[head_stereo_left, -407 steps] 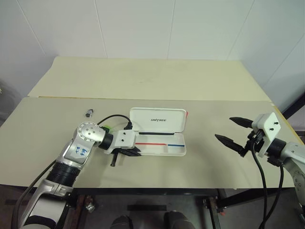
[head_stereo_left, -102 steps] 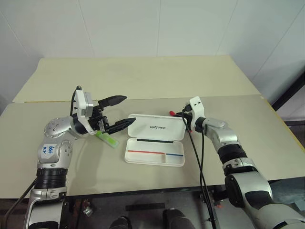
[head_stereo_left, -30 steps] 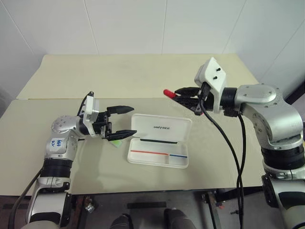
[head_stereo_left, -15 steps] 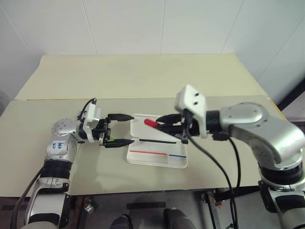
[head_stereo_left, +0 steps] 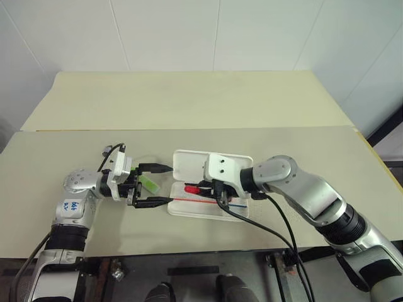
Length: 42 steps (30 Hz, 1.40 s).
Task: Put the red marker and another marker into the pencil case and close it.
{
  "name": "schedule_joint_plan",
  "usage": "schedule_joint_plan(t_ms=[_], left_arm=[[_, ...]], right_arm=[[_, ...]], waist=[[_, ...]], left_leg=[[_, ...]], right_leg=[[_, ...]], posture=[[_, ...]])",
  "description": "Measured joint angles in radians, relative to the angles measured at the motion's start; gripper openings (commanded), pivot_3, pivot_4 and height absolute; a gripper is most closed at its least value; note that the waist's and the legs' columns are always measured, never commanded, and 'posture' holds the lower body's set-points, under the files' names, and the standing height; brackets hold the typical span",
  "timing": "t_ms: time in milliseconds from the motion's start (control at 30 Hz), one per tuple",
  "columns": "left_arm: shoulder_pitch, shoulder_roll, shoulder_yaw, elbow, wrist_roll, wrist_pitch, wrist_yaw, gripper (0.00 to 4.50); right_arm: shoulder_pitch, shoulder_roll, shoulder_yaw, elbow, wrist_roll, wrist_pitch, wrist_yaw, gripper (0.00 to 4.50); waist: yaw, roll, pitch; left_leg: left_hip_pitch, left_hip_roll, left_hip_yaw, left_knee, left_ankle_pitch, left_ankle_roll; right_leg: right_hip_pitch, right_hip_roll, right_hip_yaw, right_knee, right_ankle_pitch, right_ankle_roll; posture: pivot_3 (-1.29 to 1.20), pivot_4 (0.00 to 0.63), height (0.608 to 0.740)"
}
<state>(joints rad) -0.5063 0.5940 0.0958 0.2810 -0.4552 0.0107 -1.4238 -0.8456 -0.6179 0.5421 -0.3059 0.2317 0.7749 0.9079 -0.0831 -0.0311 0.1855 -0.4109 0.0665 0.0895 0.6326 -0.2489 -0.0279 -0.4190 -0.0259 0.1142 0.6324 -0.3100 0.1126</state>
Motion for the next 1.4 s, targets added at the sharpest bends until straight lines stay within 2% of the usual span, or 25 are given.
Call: schedule_joint_plan(t_ms=[233,600,700,967,1033,1233,1400], left_arm=[[0.027,0.003,0.007,-0.041,-0.012,0.012,0.035,4.50],[0.042,0.003,0.012,-0.060,-0.015,0.015,0.064,4.50],[0.048,0.002,0.016,-0.079,-0.019,0.021,0.083,4.50],[0.088,0.001,0.049,-0.126,-0.029,0.028,0.159,4.50],[0.097,0.001,0.059,-0.154,-0.030,0.034,0.183,4.50],[0.170,0.002,0.078,-0.254,-0.031,0.072,0.283,4.50],[0.226,0.010,0.110,-0.341,-0.006,0.137,0.448,4.50]], right_arm=[[-0.034,0.021,0.014,0.111,-0.096,-0.107,0.054,0.52],[-0.031,0.043,0.008,0.095,-0.118,-0.114,0.126,0.52],[-0.019,0.041,-0.031,0.057,-0.082,-0.107,0.149,1.09],[0.023,0.028,-0.123,0.020,-0.012,-0.073,0.160,3.96],[0.036,0.021,-0.136,0.005,0.009,-0.072,0.168,4.46],[0.089,-0.021,-0.247,-0.041,0.114,-0.071,0.210,4.46],[0.118,-0.036,-0.355,-0.048,0.201,-0.072,0.220,4.46]], waist=[[0.000,0.000,0.000],[0.001,0.000,0.000],[0.001,0.000,0.000],[0.001,0.000,0.000],[0.001,0.000,0.000],[0.002,-0.001,0.000],[0.000,-0.002,0.000]], left_leg=[[0.000,0.000,0.000,0.002,0.000,0.000],[0.000,0.000,0.000,0.003,0.000,0.000],[0.000,0.000,0.000,0.003,0.000,0.000],[0.000,0.000,0.000,0.003,0.000,0.000],[0.000,0.000,0.000,0.003,0.000,0.000],[0.000,0.000,0.000,0.002,0.000,0.000],[0.002,0.000,0.000,0.002,0.000,0.000]], right_leg=[[0.000,0.000,0.000,0.003,0.000,0.000],[0.000,0.000,0.000,0.005,0.000,0.000],[0.000,0.000,0.000,0.005,0.000,0.000],[0.000,0.000,0.000,0.005,0.000,0.000],[0.000,0.000,0.000,0.005,0.000,0.000],[0.000,0.000,0.000,0.004,0.000,0.000],[0.002,-0.001,0.000,0.005,0.000,0.000]], posture=[[0.00,0.150,0.740],[0.00,0.150,0.740],[0.00,0.150,0.740],[0.00,0.150,0.740],[0.00,0.150,0.740],[0.00,0.150,0.740],[0.00,0.150,0.740]])
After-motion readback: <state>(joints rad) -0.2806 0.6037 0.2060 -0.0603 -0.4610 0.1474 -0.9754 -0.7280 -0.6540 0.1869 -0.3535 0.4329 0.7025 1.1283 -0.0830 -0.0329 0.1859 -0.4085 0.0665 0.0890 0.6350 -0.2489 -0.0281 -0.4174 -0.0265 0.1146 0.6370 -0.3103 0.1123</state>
